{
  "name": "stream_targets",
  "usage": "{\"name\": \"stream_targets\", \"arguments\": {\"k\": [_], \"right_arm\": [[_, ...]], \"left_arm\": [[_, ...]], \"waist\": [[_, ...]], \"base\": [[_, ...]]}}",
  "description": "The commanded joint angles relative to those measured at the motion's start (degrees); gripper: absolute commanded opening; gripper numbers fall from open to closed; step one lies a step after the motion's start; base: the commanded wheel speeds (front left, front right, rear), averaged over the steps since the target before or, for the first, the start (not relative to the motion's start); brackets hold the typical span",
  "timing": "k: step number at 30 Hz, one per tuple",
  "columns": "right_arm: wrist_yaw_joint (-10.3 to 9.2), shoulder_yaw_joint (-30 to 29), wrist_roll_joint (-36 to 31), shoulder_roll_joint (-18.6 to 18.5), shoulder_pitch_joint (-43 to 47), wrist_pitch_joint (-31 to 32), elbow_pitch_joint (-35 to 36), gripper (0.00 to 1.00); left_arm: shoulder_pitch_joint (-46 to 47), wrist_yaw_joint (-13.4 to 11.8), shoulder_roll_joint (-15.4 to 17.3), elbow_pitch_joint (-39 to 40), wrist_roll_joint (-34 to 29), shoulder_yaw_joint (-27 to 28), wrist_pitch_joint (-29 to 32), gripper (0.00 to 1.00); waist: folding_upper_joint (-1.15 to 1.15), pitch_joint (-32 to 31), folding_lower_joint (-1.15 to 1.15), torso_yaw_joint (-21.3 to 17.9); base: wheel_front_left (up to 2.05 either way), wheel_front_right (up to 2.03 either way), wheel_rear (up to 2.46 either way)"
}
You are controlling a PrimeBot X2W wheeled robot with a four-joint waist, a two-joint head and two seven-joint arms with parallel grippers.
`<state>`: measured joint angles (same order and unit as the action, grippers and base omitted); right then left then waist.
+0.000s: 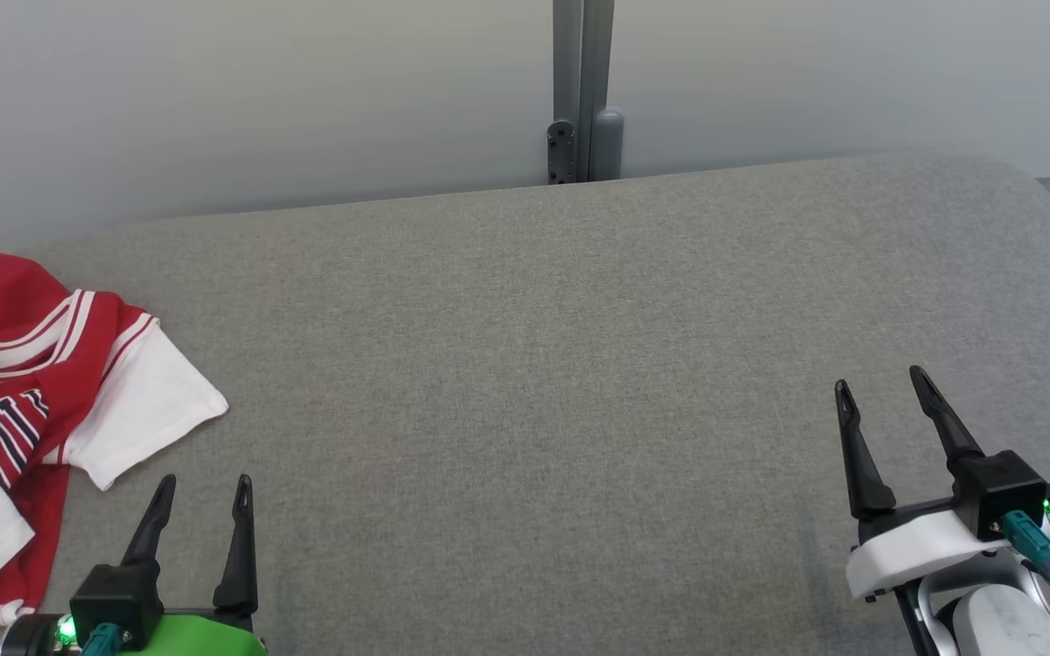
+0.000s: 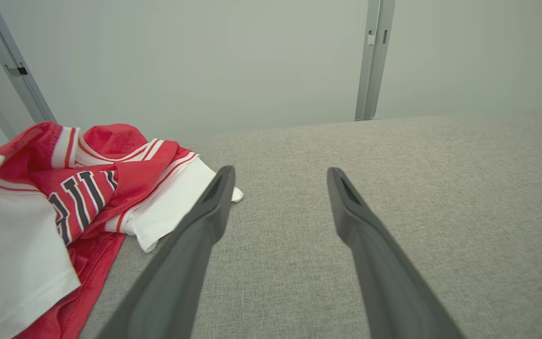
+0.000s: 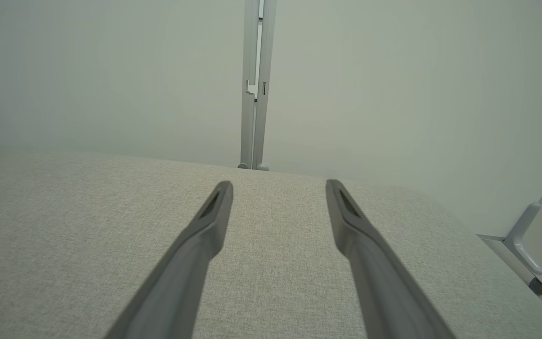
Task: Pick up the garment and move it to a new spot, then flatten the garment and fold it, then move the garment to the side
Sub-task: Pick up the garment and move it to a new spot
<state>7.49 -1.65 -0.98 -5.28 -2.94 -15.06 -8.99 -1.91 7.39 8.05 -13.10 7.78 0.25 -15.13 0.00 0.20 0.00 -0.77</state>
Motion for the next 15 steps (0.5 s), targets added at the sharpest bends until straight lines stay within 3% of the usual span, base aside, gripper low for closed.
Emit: {"name": "stream_targets", "arguments": {"k": [1, 15], "right_arm": [[0.01, -0.11, -0.04, 0.09, 0.54, -0.18, 0.09, 1.0], [0.0, 1.27, 0.31, 0.18, -0.05, -0.18, -0.65, 1.0]], "left_arm": [[-0.22, 0.18, 0.07, -0.14, 0.0, 0.08, -0.02, 1.0], [-0.98, 0.13, -0.23, -0.24, 0.26, 2.22, -0.01, 1.0]], "waist": [[0.0, 0.01, 0.0, 0.89], [0.0, -0.76, 0.0, 11.32]], "base": [[0.0, 0.0, 0.0], [0.0, 0.0, 0.0]]}}
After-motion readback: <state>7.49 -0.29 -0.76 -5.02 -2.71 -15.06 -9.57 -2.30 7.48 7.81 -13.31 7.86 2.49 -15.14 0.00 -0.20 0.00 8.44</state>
